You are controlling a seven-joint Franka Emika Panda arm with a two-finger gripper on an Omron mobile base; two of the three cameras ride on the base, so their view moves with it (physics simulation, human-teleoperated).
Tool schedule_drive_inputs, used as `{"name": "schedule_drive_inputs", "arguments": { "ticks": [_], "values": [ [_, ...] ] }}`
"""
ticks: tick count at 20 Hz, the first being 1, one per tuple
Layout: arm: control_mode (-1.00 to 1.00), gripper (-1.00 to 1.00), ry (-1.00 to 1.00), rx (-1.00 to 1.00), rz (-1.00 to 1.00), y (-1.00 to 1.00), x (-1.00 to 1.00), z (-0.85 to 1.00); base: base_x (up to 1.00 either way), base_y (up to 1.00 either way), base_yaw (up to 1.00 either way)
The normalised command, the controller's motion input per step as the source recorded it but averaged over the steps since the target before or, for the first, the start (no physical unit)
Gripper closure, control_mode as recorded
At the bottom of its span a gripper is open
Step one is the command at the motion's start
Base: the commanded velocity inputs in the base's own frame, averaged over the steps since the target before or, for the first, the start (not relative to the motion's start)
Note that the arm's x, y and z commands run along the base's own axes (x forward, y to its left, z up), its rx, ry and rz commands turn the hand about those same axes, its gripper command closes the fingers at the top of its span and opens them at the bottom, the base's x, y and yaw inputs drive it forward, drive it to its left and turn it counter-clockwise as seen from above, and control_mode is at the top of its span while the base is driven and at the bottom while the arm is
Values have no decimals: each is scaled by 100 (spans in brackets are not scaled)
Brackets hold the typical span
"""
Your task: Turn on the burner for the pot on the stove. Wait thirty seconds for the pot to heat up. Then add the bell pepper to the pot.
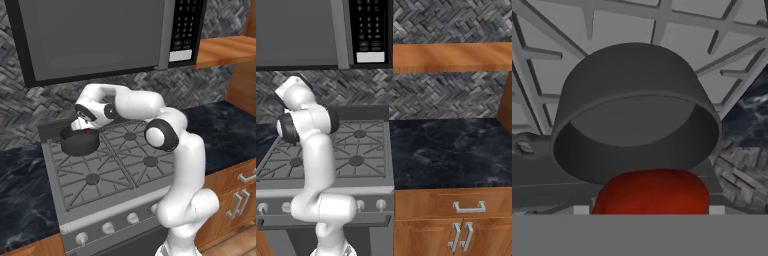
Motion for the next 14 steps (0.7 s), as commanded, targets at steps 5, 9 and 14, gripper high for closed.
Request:
{"name": "schedule_drive_inputs", "arguments": {
  "ticks": [5,9,14],
  "values": [
    [-100,100,5,0,0,0,50,-18,0,0,0],
    [-100,100,10,0,0,5,37,-32,0,0,0],
    [-100,100,5,0,0,14,30,-24,0,0,0]
  ]
}}
